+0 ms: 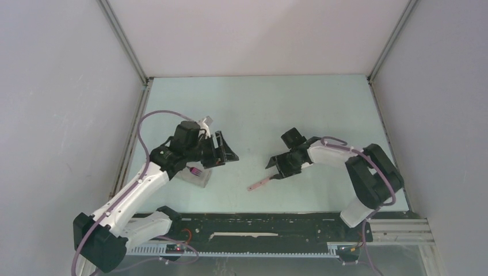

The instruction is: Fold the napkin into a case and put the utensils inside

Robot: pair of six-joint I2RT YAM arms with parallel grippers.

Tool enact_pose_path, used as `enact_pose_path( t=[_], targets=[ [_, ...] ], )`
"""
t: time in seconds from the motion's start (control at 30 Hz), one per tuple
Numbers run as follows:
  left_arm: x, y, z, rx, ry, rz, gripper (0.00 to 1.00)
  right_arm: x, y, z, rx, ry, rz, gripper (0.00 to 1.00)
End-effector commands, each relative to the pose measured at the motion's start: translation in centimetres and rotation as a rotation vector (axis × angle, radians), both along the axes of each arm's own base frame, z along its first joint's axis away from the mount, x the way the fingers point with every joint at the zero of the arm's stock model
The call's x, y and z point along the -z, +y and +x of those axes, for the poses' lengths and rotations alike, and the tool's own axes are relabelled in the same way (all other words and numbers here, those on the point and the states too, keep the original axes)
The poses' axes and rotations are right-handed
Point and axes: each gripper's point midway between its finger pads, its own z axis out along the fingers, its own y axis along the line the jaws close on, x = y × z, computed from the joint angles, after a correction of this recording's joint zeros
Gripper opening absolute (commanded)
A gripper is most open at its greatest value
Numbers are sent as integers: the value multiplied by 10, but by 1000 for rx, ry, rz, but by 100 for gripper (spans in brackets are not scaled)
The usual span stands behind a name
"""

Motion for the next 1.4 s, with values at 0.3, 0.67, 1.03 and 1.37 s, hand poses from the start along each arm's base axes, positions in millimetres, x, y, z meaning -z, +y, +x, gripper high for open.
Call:
enact_pose_path(
  t=[0.3, 0.67, 1.03, 1.37],
  targets=[
    [53, -53, -22, -496, 660, -274, 82, -140, -93, 29, -492, -761, -415, 91],
    [91, -146, -10, -883, 982, -268, 73, -180, -177, 6, -567, -841, -745, 91],
    [135, -126, 24, -1265, 903, -118, 72, -202, -196, -16, -520, -1017, -711, 90],
    [62, -133, 71, -520, 23, 403, 80, -212, -196, -23, -500, -1098, -686, 90]
  ],
)
